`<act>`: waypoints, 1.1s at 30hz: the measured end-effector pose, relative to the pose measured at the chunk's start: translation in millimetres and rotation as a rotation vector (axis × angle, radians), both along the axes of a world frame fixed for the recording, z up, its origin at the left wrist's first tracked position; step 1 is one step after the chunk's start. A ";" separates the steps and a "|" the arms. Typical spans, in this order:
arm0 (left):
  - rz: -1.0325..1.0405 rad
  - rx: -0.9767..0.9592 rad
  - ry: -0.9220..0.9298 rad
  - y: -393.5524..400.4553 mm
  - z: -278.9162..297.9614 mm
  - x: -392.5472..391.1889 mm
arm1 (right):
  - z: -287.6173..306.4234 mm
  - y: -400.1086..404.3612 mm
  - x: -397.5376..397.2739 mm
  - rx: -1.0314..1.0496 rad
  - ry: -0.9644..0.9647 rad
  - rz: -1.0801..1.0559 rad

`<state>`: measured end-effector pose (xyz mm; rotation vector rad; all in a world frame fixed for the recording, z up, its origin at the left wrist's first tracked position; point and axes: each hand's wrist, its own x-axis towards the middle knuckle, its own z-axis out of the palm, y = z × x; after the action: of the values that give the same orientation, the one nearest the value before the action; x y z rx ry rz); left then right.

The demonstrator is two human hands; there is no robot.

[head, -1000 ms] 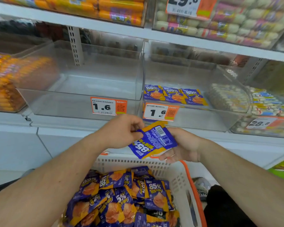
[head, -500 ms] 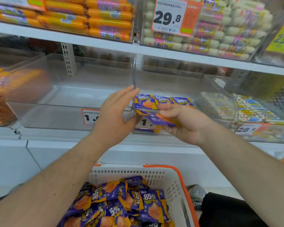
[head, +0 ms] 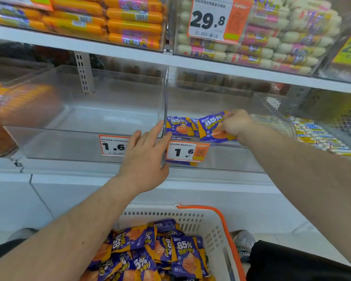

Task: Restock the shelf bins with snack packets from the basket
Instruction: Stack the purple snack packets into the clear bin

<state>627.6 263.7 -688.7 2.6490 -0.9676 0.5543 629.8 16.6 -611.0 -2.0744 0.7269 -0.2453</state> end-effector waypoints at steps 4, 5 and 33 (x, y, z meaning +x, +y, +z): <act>0.021 0.052 -0.015 -1.1 -0.3 -1.1 | -11.4 -2.9 5.1 -0.185 0.304 0.064; 0.021 0.054 -0.014 -1.0 -0.6 -1.3 | -12.8 0.6 6.9 -0.326 0.426 0.091; 0.016 0.049 0.023 -0.4 -0.1 -2.4 | -20.1 6.4 13.5 -0.587 0.741 0.372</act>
<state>625.2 263.3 -688.7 2.7021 -0.9666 0.5084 643.4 23.1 -631.1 -2.8473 0.7177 0.6270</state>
